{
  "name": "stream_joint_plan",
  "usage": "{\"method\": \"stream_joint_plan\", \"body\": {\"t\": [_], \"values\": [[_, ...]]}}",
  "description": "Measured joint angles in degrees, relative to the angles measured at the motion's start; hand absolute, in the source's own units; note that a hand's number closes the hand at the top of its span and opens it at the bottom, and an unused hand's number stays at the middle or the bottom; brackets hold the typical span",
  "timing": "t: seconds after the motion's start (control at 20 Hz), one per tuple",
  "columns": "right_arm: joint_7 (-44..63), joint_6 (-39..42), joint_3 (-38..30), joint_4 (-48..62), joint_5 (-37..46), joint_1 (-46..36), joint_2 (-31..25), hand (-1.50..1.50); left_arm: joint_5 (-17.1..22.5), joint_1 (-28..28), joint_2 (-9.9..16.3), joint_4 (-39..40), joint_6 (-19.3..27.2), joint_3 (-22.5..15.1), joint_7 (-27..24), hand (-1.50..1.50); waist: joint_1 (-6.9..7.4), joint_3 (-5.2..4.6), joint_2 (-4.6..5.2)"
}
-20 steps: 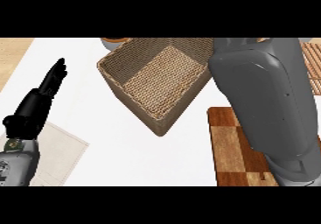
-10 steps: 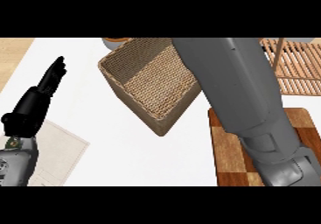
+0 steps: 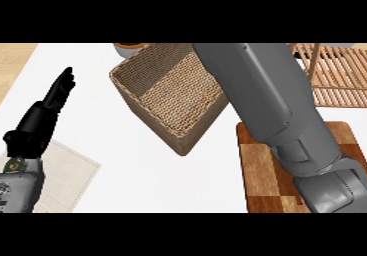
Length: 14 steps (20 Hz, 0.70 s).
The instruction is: Pick the eggplant from the cutting board and place it in the basket
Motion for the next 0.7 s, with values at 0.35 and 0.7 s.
{"method": "stream_joint_plan", "body": {"t": [0.35,0.7], "values": [[-0.6,2.3,-2.1,1.2,-3.8,-0.3,1.4,-1.5,0.0,0.0,0.1,0.3,-0.7,0.6,0.0,0.0,-0.11,0.03,-0.11],[-3.2,-4.6,-5.1,0.5,-4.6,0.0,1.4,-1.5,-0.8,0.3,-0.9,-0.2,-0.4,0.1,-0.3,0.0,0.09,0.04,-0.03]]}}
